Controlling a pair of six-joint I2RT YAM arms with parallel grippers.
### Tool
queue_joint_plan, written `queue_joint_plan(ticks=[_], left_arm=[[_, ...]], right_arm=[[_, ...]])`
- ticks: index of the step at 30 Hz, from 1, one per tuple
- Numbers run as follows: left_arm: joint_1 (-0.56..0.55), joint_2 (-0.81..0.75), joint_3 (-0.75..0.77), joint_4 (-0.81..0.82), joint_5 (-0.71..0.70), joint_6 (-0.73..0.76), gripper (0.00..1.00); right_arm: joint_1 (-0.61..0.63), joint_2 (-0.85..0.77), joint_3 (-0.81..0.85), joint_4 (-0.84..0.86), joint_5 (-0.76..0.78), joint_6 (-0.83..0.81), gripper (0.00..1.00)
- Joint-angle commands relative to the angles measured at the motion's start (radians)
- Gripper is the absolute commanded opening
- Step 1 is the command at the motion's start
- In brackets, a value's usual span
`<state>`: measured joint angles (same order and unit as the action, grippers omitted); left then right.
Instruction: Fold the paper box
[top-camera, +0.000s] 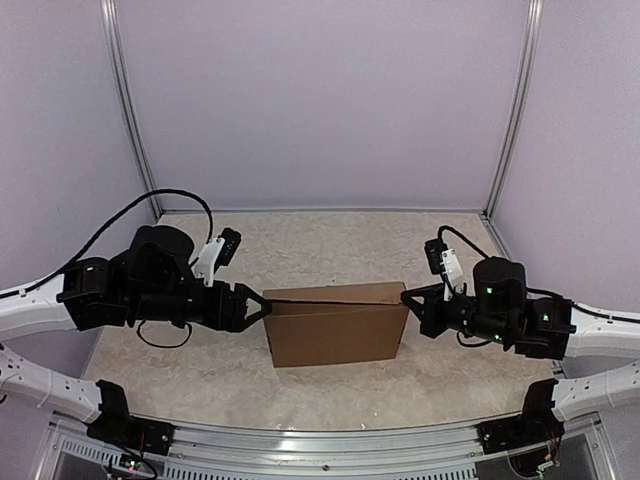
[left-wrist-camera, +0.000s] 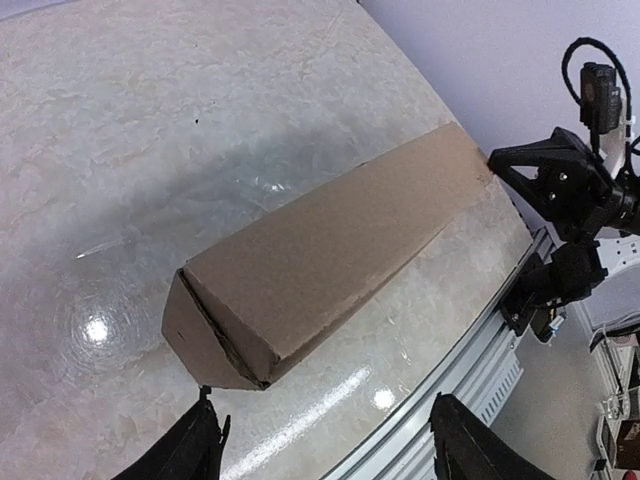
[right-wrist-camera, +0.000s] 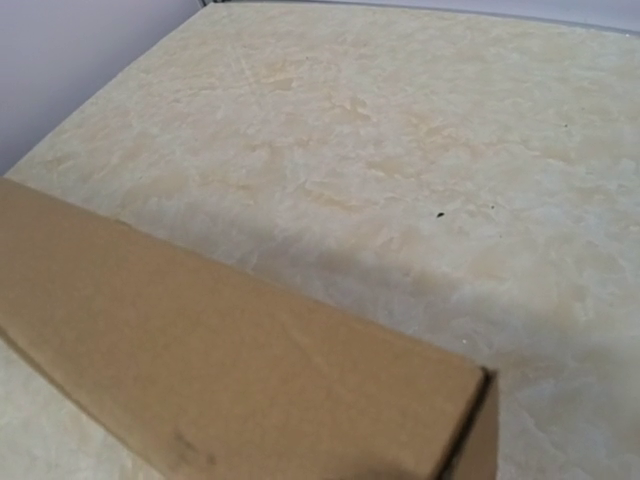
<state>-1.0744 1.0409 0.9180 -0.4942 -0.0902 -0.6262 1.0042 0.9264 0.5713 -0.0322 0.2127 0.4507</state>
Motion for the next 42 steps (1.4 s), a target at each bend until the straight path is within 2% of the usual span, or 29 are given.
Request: queue_joint_plan(ticks=[1,6,12,18,25,34,42], left_arm=[[0.05,-0.058,0.006,0.046,0.12,0.045,0.69],[0.136,-0.017,0.038,0.062,0.135,0.069,0.57],[0.198,0.077,0.065,0.121,0.178,0.086,0.23],[0.217,0.118,0.086,0.154,0.237,0.099,0.08],[0.217,0.126,0.007,0.196,0.353,0.066,0.02],[0.218,0.133,-0.167,0.242,0.321,0.018,0.0],[0.217,0.122,-0.24,0.253,0.293,0.003,0.0]], right_arm=[[0.023,0.045,-0.025,-0.161,-0.005,0.002,0.01],[0.033,0.052,-0.012,-0.173,0.006,-0.008,0.02],[0.041,0.039,-0.01,-0.172,0.015,-0.002,0.02],[0.046,0.03,-0.011,-0.176,0.027,0.002,0.02],[0.05,0.044,-0.005,-0.175,0.035,-0.003,0.02],[0.054,0.064,-0.006,-0.179,0.033,0.007,0.03],[0.055,0.063,0.122,-0.206,0.01,-0.024,0.15]])
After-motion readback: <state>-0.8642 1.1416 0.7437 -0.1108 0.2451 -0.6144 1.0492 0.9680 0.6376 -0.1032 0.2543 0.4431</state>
